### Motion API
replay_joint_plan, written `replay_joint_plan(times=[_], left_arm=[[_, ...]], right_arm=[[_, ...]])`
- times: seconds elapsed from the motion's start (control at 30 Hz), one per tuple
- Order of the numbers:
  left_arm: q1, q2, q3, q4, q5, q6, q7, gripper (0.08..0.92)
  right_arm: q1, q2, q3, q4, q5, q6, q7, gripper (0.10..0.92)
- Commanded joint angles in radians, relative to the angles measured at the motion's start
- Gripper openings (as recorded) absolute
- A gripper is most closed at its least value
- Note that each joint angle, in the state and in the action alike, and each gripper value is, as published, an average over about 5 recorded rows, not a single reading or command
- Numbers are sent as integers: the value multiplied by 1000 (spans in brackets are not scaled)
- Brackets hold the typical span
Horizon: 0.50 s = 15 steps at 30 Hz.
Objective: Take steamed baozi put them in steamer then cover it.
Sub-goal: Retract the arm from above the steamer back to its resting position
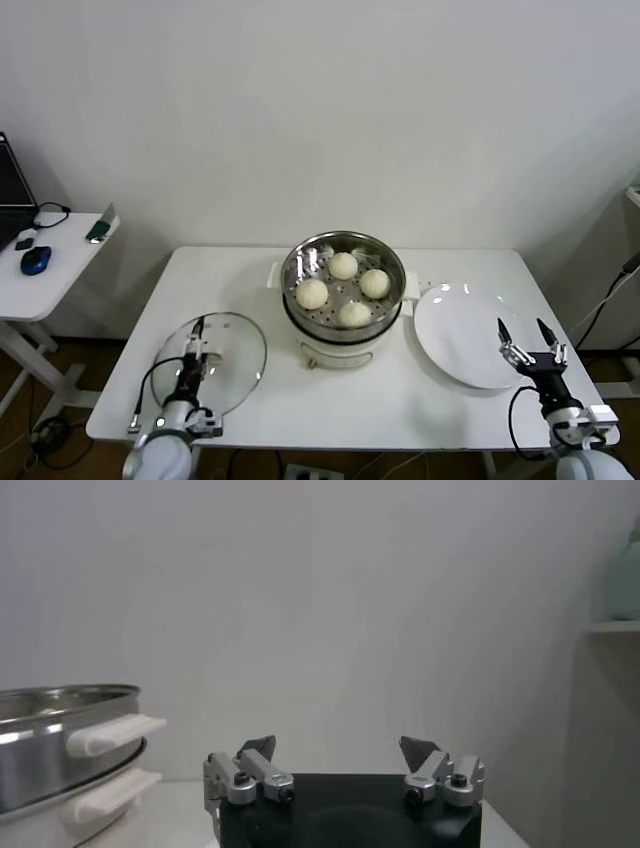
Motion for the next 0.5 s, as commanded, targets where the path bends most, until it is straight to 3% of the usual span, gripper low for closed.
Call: replay_joint_plan(times=[0.03,0.5], left_arm=[[-45,1,10,53,-14,-17,-9,793],[-37,3,13,41,-41,-25,-25,403]], right_arm=[[5,13,0,-7,-33,4,-3,823],[27,27,-8,-24,-66,10,-5,823]])
